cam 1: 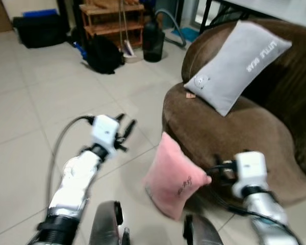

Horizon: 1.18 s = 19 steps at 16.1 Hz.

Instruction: Move the pillow to the sofa from floor

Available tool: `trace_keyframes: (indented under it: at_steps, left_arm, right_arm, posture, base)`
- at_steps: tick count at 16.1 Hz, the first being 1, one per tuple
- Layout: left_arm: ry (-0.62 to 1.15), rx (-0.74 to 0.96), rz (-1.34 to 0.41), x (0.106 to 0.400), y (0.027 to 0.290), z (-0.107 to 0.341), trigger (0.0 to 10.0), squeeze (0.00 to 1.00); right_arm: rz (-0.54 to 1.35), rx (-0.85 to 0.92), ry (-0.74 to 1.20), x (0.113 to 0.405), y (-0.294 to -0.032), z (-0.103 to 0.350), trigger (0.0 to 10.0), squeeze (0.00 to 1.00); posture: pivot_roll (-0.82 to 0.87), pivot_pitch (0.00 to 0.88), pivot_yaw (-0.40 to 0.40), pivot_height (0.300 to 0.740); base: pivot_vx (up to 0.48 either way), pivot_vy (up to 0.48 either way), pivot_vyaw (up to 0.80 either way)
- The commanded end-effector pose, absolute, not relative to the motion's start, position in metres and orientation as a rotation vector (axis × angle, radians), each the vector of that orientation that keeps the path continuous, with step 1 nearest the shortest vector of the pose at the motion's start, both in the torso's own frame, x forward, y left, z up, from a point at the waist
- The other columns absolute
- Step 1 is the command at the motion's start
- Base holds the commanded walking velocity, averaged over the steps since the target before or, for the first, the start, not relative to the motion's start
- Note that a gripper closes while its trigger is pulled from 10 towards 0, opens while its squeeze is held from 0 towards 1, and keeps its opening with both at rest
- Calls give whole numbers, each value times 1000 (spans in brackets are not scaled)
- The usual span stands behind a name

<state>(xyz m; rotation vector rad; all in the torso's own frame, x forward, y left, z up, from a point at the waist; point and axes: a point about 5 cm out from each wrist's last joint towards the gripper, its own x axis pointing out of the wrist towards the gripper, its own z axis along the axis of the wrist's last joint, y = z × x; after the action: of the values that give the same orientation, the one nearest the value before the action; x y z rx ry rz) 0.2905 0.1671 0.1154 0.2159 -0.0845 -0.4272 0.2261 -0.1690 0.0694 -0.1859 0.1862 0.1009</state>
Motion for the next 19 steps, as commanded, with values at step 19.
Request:
trace_keyframes:
  at_steps: [19]
  left_arm:
    - [-96, 254, -533, 283, 169, 123, 10000, 0]
  right_arm:
    - [55, 42, 271, 272, -152, 43, 10000, 165]
  posture:
    - [171, 182, -20, 475]
  base:
    - [37, 0, 0]
